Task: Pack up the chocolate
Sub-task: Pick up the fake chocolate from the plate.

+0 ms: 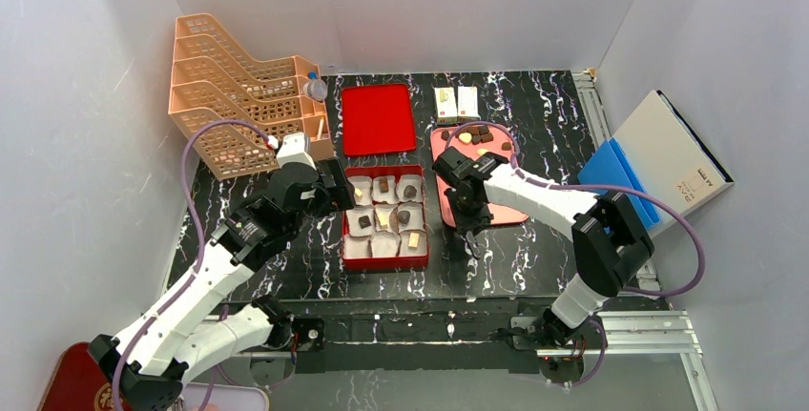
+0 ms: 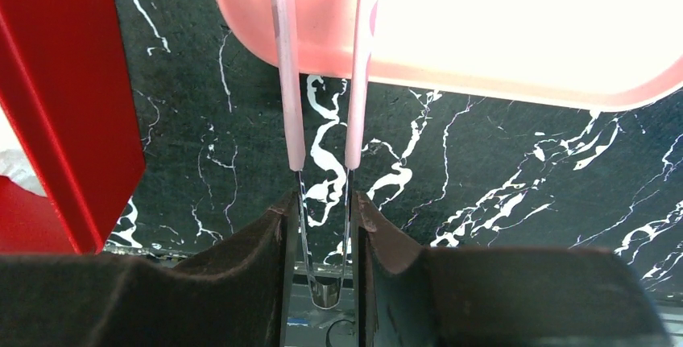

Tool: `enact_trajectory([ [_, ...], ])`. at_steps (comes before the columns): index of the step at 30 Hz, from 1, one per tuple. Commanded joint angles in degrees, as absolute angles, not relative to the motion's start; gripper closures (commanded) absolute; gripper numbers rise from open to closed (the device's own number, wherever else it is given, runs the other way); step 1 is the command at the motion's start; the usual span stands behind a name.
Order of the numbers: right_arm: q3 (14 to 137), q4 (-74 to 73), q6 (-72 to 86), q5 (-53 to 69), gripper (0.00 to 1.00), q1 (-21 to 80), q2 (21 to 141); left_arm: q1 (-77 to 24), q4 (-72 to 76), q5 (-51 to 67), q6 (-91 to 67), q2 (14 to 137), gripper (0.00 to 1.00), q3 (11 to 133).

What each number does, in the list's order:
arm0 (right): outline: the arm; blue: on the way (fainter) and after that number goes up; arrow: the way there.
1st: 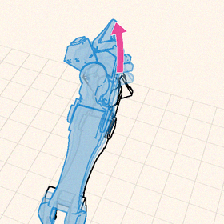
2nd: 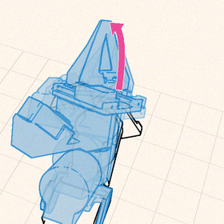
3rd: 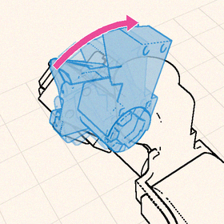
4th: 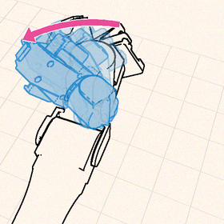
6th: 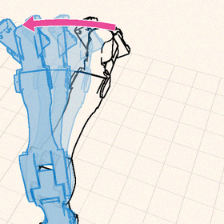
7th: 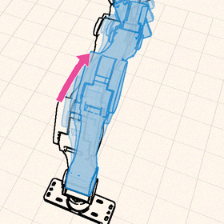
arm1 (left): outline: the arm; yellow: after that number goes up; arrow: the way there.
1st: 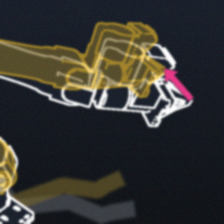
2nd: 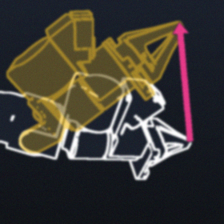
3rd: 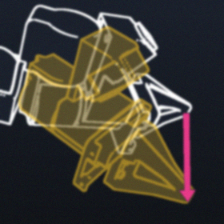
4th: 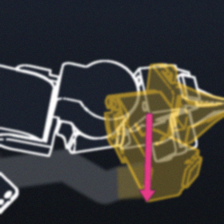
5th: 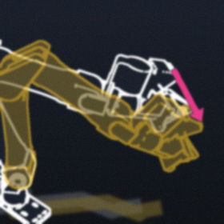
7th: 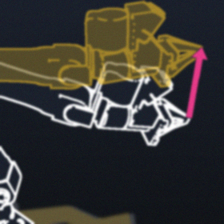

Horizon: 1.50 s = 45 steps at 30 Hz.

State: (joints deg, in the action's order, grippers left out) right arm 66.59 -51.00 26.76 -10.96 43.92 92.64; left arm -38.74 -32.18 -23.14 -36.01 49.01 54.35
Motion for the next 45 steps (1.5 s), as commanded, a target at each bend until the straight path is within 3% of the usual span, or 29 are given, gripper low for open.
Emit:
enact_trajectory([
  [1, 67.9, -51.4, 26.5, -13.2, 0.64, 43.7, 93.1, -38.9, -32.9, -24.3, -35.7, 48.0, 0.02, 53.6],
  [28, 67.4, -55.5, 26.4, -14.5, 0.64, 43.6, 85.8, -38.9, -31.5, -24.3, -37.2, 48.9, 0.01, 53.3],
  [45, 67.0, -51.7, 21.5, -10.3, 0.64, 42.2, 92.9, -38.9, -30.5, -25.2, -37.5, 49.4, 0.02, 52.4],
])
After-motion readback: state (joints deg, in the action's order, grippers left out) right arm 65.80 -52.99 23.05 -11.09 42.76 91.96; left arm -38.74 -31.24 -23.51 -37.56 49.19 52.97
